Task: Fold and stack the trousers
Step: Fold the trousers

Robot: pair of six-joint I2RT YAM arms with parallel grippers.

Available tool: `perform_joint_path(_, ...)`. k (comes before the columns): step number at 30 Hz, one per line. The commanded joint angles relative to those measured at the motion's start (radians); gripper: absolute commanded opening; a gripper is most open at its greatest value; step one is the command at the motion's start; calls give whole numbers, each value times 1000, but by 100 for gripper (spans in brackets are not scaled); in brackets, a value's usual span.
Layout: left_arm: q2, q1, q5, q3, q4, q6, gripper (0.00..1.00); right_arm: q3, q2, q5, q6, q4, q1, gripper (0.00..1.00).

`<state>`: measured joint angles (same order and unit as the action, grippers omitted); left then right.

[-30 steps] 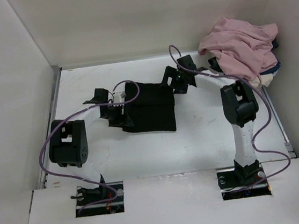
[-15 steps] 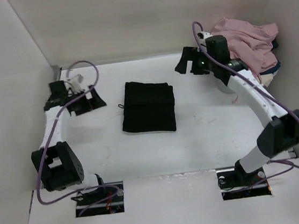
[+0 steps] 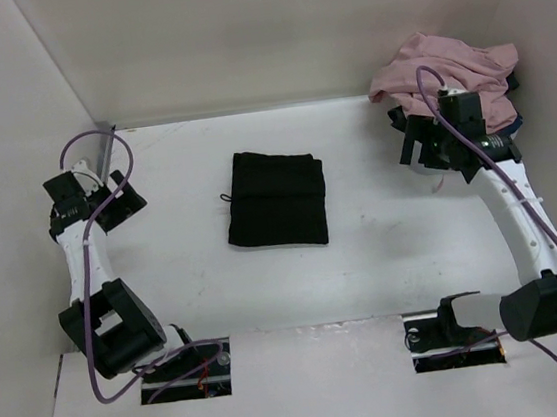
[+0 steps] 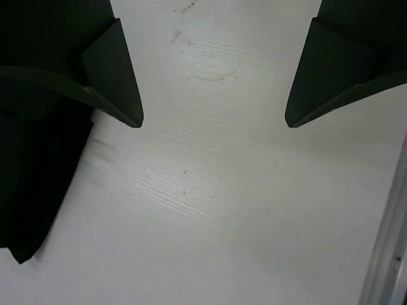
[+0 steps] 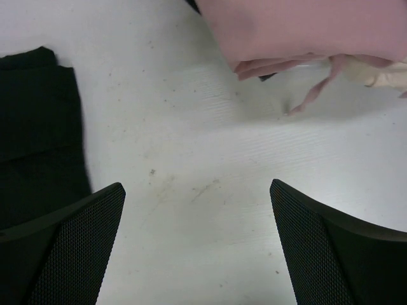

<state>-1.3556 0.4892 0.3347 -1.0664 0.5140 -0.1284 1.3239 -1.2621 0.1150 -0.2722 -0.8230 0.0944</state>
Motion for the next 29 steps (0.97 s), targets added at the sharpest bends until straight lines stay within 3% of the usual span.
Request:
perform_joint_path(1, 30, -17, -10, -12, -31, -1, 100, -6, 47, 54, -10, -18, -20, 100)
perform_joint_path(29, 47, -62, -14, 20, -20, 18, 100, -60, 133, 80, -18, -15, -91, 100)
